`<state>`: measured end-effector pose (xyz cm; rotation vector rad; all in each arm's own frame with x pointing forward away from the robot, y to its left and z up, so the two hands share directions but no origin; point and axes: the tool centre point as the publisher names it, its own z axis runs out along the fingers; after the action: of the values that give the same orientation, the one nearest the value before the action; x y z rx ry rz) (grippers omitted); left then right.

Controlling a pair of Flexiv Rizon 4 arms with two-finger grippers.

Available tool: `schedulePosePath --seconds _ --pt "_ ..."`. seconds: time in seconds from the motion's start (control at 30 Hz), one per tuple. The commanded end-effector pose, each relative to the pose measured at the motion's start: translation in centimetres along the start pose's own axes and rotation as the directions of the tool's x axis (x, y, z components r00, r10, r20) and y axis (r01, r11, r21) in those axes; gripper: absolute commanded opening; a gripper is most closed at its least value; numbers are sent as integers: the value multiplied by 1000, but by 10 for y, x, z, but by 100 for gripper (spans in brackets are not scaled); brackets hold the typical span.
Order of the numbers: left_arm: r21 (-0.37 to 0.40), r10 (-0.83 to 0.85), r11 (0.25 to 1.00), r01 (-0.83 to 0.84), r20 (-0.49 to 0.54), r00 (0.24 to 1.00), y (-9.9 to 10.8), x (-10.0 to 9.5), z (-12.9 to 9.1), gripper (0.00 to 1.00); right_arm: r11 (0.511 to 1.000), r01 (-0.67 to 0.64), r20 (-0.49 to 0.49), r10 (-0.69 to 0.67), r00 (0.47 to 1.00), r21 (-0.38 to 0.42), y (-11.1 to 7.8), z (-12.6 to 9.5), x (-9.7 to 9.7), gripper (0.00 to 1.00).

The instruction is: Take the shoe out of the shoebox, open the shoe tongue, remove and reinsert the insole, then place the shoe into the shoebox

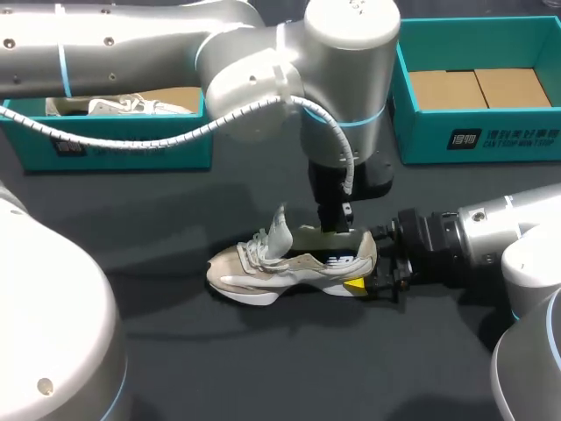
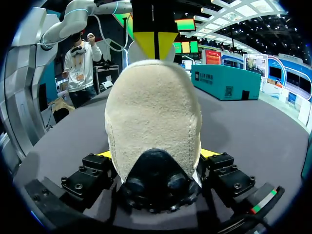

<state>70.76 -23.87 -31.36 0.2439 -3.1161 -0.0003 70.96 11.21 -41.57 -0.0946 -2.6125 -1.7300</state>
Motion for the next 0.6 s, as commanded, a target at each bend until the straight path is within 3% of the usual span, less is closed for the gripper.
schedulePosePath --seconds 0.03,0.6 --pt "5 1 1000 -1 1 1000 3 0 -1 0 1000 0 0 0 1000 3 0 2 0 0" --pt "-60 57 996 -64 -110 992 4 4 54 0 1000 0 0 0 1000 3 0 2 0 0"
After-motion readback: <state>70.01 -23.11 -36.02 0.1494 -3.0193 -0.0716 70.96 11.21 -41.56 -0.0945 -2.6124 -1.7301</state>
